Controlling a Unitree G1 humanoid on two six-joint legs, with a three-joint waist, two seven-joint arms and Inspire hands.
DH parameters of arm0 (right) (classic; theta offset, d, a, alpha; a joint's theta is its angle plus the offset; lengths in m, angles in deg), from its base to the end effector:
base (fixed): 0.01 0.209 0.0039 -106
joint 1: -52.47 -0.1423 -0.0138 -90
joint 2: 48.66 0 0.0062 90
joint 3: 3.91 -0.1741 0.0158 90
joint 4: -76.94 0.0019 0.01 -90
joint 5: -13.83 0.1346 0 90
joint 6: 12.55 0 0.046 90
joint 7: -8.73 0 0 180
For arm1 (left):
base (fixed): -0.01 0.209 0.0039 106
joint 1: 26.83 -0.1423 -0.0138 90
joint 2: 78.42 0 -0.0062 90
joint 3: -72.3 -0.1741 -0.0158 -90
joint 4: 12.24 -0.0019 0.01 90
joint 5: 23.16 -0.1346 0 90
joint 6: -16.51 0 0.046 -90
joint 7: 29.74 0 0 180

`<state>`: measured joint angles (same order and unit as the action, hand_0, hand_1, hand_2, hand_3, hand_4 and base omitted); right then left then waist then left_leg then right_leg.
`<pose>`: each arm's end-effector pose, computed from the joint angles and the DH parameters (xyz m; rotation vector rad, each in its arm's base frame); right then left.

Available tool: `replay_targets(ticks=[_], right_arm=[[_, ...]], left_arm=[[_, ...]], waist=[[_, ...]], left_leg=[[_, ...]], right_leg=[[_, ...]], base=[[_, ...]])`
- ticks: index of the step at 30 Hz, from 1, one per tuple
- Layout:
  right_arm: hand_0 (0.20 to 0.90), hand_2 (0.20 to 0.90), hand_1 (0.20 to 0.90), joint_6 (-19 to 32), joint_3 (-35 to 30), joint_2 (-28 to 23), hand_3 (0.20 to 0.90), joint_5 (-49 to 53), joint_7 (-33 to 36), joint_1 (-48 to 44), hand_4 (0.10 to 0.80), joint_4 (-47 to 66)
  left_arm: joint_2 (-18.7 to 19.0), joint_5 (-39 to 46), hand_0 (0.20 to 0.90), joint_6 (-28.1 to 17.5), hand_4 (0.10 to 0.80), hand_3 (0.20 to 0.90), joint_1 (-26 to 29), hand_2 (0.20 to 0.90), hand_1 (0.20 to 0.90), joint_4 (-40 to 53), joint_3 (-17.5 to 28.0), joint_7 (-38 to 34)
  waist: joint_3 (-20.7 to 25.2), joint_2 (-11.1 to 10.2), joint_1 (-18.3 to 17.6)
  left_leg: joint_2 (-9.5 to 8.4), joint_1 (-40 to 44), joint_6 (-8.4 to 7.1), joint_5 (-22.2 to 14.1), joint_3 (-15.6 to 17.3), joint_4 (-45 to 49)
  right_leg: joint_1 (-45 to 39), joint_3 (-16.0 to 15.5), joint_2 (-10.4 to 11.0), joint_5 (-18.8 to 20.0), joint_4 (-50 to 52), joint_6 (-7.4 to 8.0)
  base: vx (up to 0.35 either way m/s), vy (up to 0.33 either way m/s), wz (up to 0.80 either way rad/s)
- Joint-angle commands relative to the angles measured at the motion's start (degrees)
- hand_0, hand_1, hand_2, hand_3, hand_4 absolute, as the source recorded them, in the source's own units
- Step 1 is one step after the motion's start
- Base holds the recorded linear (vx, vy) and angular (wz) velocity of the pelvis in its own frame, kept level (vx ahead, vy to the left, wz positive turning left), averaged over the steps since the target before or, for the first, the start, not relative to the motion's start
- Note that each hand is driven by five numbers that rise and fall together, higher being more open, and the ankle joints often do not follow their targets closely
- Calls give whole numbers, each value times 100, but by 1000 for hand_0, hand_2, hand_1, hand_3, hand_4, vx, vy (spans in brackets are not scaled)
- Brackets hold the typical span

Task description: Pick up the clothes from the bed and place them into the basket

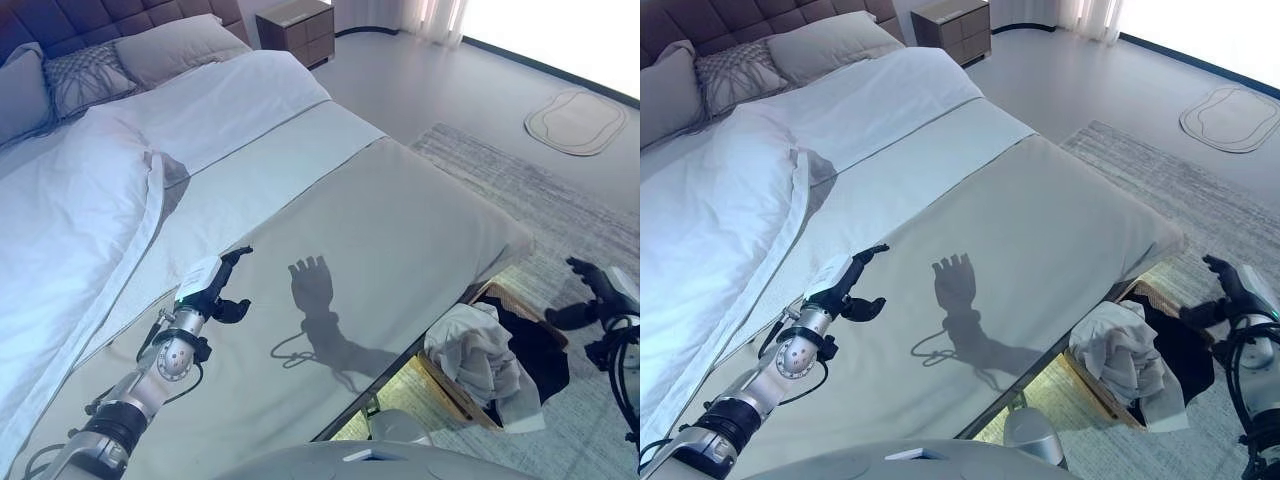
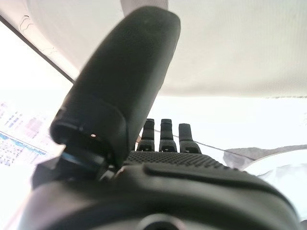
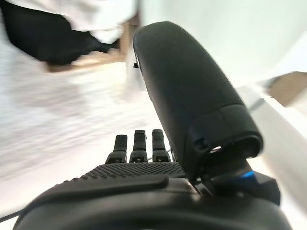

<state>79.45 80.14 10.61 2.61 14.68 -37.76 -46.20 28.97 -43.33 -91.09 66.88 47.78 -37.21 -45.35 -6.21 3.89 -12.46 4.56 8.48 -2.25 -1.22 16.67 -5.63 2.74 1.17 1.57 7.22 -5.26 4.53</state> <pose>0.1663 -0.3610 0.0617 -0.9818 0.4554 -0.3604 0.1827 0.2359 -0.0018 0.9586 0.1018 -0.1624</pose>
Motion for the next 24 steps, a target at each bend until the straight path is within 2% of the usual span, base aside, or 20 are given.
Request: replay_targets(ticks=[1,7,16,24], right_arm=[[900,900,900,507,47,253,900,-422,697,-217,800,875],[900,900,900,610,665,878,900,-696,913,-164,800,1077],[900,900,900,614,1497,1635,900,-920,556,2,800,1022],[900,900,900,315,1907,1782,900,-980,326,54,800,944]], left_arm=[[100,1,900,-280,800,900,80,900,900,336,362,-428],[-216,-188,900,-293,800,900,-278,900,900,140,493,-766],[-539,127,900,-225,800,900,-830,900,900,-164,985,-965],[-545,47,900,-71,800,900,-1126,900,900,-402,1262,-739]], waist=[[283,-248,290],[240,-262,577],[291,-314,1026],[219,-405,1392]], left_leg=[[-99,-181,69,-103,-198,298],[-162,-164,69,-19,-500,173],[-208,-197,44,63,-814,117],[-248,-307,52,153,-1131,130]], right_leg=[[-111,-210,62,-417,516,161],[-311,-503,144,-482,458,130],[-566,-909,261,-537,341,107],[-686,-1230,323,-631,379,77]], base=[[7,63,20],[15,40,28],[25,38,24],[10,-5,24]])
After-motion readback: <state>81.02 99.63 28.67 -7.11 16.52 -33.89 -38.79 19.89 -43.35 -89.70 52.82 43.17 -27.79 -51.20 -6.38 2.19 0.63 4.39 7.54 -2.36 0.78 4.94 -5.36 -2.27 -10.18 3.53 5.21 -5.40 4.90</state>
